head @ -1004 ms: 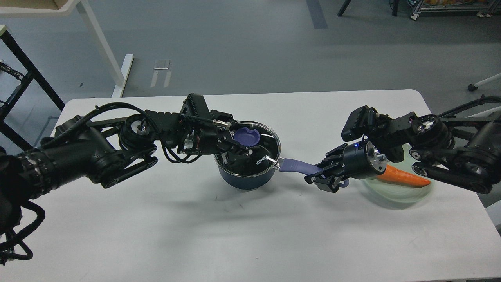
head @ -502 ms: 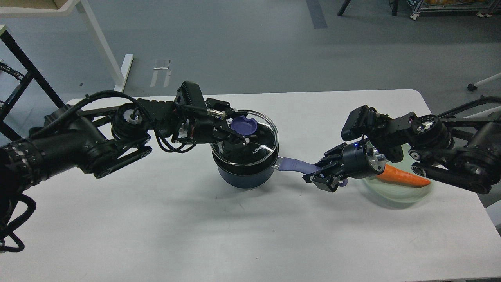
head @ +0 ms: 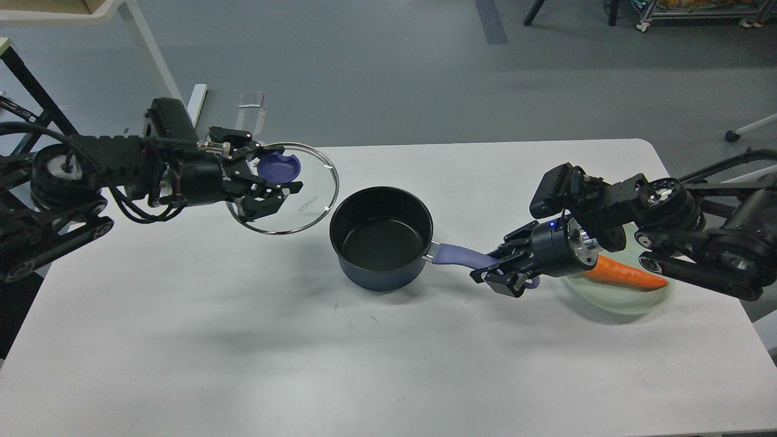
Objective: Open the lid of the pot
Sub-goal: 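Lift the glass lid off the pot with the left gripper, moving it aside, then lower the glass lid onto the table and open the left gripper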
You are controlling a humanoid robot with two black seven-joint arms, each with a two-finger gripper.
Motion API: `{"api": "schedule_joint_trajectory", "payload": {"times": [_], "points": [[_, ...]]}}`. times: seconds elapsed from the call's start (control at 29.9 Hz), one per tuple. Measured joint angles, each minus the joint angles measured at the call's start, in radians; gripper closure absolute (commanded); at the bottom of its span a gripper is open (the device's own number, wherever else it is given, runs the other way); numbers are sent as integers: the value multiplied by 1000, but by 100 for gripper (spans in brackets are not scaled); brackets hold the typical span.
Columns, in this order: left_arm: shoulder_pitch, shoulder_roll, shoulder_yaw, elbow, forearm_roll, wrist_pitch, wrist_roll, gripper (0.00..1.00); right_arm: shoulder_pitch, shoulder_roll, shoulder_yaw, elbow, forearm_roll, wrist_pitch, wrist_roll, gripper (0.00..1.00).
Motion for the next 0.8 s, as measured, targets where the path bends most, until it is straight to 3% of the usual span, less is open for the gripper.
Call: {"api": "schedule_joint_trajectory", "payload": {"times": [0.27, 0.54, 0.8], "points": [[197, 104, 0, 13, -79, 142, 0, 64, 0, -2, -3, -6, 0, 0, 0, 67], [345, 101, -5, 90, -131, 287, 0, 63, -2, -8, -3, -9, 0, 0, 0, 67], [395, 52, -2, 191, -137, 333, 0, 58, -3, -7, -3, -10, 0, 0, 0, 66]]}}
